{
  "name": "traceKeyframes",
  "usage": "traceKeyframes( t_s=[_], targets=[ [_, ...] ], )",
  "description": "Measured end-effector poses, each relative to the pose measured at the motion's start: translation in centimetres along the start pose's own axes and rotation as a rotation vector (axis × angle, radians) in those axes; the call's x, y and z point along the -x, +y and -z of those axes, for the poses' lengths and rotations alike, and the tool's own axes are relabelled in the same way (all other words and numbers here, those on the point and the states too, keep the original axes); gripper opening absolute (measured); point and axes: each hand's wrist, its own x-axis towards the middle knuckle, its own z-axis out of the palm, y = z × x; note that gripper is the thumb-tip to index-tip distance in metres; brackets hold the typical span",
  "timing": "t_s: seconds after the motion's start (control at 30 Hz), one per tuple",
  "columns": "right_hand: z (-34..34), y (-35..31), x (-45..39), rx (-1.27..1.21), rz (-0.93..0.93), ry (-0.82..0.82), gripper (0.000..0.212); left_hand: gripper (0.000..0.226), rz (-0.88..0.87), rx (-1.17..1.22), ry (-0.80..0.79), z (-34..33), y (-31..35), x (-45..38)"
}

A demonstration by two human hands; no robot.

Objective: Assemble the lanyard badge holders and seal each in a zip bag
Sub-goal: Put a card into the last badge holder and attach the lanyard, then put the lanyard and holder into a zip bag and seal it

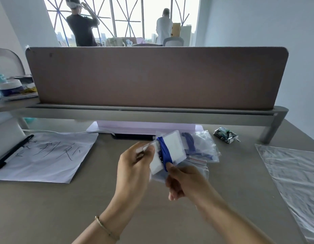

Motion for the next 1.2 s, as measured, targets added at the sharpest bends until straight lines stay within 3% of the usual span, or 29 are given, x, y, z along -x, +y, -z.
traceKeyframes(
  t_s=[0.2,0.37,0.5,0.63,0.77,0.93,1.2],
  targets=[
    [0.6,-0.2,-0.3,-0.035,0.166,0.082,0.043,0.016,0.124,0.238,-0.014,-0.2,1.0,0.1],
    [0.9,-1.3,0.7,-0.073,0.331,0.126,0.045,0.019,0.207,0.264,-0.078,0.5,1.9,-0.3],
    [1.9,-2.1,2.4,-0.026,0.438,0.168,0.051,0.019,0.199,0.140,-0.215,0.4,2.8,-0.1],
    [4.5,-1.5,5.5,0.050,0.454,0.241,0.044,0.024,0.170,-0.050,-0.330,-1.5,2.7,0.3],
    [8.7,-0.7,10.1,0.089,0.455,0.370,0.042,0.032,0.089,-0.150,-0.447,-6.4,3.0,1.5],
    [13.7,1.1,16.4,0.053,0.422,0.596,0.051,0.022,-0.089,-0.242,-0.512,-12.8,3.6,4.0],
    [19.7,6.2,24.5,-0.088,0.261,0.897,0.046,0.016,-0.337,-0.448,-0.675,-20.6,2.4,9.8]
  ],
)
